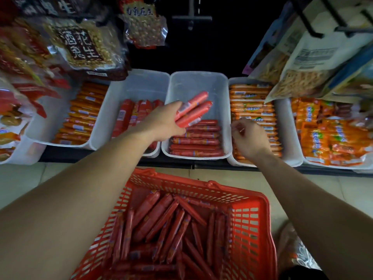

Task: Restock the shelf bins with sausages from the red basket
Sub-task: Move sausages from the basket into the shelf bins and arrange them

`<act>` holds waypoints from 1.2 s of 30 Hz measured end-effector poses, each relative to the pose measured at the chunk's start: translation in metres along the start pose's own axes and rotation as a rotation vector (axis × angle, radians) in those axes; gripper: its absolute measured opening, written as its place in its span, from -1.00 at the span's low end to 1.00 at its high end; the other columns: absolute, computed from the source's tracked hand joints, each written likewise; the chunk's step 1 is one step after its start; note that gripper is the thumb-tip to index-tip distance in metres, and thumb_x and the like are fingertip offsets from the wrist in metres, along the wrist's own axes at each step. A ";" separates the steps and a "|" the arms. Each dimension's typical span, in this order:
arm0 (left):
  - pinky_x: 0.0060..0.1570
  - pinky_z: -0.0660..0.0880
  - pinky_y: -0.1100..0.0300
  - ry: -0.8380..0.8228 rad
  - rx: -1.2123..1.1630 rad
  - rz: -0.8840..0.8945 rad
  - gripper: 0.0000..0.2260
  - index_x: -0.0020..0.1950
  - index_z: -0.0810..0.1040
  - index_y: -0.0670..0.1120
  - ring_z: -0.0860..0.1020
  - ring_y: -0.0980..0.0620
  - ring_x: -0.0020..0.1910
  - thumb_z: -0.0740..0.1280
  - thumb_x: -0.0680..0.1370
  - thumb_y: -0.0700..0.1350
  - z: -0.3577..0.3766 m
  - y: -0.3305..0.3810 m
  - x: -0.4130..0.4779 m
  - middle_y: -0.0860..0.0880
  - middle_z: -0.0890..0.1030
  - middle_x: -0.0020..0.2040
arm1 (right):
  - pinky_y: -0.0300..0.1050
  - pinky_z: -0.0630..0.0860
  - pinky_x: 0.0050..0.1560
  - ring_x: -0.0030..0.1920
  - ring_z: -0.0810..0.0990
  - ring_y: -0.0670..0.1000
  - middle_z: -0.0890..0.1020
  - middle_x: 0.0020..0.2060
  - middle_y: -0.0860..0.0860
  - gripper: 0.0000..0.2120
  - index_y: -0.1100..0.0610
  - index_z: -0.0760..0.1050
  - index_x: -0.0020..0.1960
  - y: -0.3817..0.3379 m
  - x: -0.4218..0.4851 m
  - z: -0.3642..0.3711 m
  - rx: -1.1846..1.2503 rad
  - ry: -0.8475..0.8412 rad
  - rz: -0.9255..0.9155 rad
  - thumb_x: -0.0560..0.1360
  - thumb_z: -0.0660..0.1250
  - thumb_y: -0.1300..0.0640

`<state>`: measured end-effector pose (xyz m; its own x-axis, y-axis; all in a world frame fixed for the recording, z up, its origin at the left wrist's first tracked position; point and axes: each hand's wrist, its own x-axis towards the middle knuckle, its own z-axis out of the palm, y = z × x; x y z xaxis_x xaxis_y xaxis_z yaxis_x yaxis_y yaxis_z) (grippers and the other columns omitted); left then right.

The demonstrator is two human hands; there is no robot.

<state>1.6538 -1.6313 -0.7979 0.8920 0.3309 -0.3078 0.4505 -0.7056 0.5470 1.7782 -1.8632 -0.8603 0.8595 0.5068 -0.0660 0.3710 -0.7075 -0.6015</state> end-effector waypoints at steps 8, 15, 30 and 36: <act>0.15 0.45 0.03 -0.283 0.332 0.026 -0.34 0.50 0.34 0.13 0.50 -0.07 0.24 0.50 0.45 0.12 0.047 0.014 0.043 -0.02 0.51 0.34 | -0.09 0.47 -0.07 0.02 0.61 0.13 0.66 0.04 0.05 -0.84 0.05 0.59 0.08 0.032 -0.007 0.005 0.039 -0.004 0.122 0.56 0.27 0.15; 0.22 0.47 0.04 0.000 0.232 0.081 -0.54 0.40 0.49 0.06 0.50 0.00 0.26 0.45 0.51 0.06 0.037 -0.005 -0.008 0.04 0.54 0.29 | -0.16 0.36 -0.12 -0.07 0.51 0.00 0.61 0.06 0.02 -0.81 0.07 0.58 0.12 0.000 -0.012 0.008 0.085 -0.030 0.056 0.54 0.27 0.17; 0.04 0.52 0.14 0.118 -0.005 -0.115 -0.87 0.04 0.64 -0.02 0.64 0.01 -0.02 0.41 0.50 -0.12 0.053 -0.027 -0.194 0.03 0.68 -0.05 | -0.03 0.56 -0.03 -0.04 0.65 0.10 0.69 -0.05 0.00 -0.85 0.00 0.61 -0.02 -0.059 -0.155 -0.010 -0.014 -0.230 -0.072 0.48 0.29 0.15; 0.15 0.48 0.09 -0.168 0.056 -0.317 -0.65 0.30 0.53 0.00 0.60 -0.08 0.16 0.38 0.52 0.02 0.100 -0.061 -0.240 -0.02 0.66 0.15 | -0.08 0.49 0.10 0.12 0.63 0.16 0.68 0.06 0.13 -0.76 0.10 0.61 0.14 -0.030 -0.217 0.045 -0.123 -0.628 0.057 0.49 0.34 0.12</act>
<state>1.4083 -1.7303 -0.8358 0.6882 0.4343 -0.5812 0.6967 -0.6191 0.3624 1.5648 -1.9301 -0.8642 0.5234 0.6321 -0.5714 0.4002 -0.7744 -0.4901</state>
